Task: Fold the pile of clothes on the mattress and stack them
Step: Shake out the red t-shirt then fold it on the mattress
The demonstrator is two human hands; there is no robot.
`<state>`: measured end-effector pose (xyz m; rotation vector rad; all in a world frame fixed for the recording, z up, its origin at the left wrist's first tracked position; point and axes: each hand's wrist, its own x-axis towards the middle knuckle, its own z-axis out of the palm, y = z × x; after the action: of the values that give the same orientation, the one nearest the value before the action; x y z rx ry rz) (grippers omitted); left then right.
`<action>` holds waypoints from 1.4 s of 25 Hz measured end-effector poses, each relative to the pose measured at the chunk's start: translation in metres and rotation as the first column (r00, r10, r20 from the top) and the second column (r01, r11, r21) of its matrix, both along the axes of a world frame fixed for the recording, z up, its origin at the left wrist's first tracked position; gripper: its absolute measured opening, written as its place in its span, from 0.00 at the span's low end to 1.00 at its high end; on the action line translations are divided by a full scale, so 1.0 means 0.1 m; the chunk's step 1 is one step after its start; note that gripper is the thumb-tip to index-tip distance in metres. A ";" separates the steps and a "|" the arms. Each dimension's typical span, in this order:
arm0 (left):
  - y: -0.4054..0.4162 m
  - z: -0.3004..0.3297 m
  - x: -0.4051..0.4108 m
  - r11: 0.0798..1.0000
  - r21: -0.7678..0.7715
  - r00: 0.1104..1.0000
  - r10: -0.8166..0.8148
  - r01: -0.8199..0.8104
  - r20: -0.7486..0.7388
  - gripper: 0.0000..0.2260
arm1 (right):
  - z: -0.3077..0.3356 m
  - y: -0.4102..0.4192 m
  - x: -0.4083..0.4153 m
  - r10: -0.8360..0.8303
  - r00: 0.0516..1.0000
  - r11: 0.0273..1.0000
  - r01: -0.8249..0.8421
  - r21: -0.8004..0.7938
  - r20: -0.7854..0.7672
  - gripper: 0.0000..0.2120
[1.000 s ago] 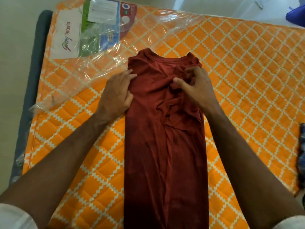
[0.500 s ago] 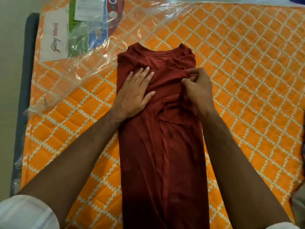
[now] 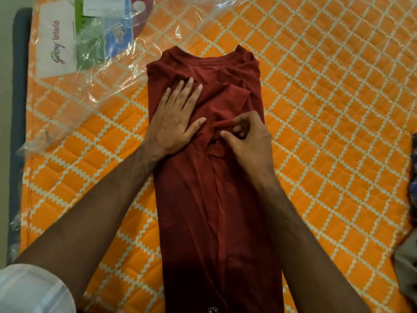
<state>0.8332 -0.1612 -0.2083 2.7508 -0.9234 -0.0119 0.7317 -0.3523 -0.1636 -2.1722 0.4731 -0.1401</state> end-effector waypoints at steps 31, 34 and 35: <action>-0.48 0.13 -0.28 0.985 0.169 0.998 -0.049 0.043 0.037 0.38 | -0.08 -0.12 0.23 0.034 0.991 0.881 0.033 -0.472 0.133 0.30; -0.28 0.13 -0.33 0.995 0.078 0.987 0.044 -0.057 0.152 0.29 | -0.18 -0.05 0.09 0.370 0.923 0.760 -0.235 -0.605 0.107 0.26; -0.18 0.07 -0.36 0.990 0.073 0.983 0.105 -0.117 0.152 0.28 | -0.25 -0.06 0.07 0.408 0.913 0.698 -0.307 -0.647 0.007 0.26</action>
<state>0.7975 -0.1797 -0.2010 2.9075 -0.8196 0.1806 0.7385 -0.3578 -0.1881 -2.8516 -0.1367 -0.2765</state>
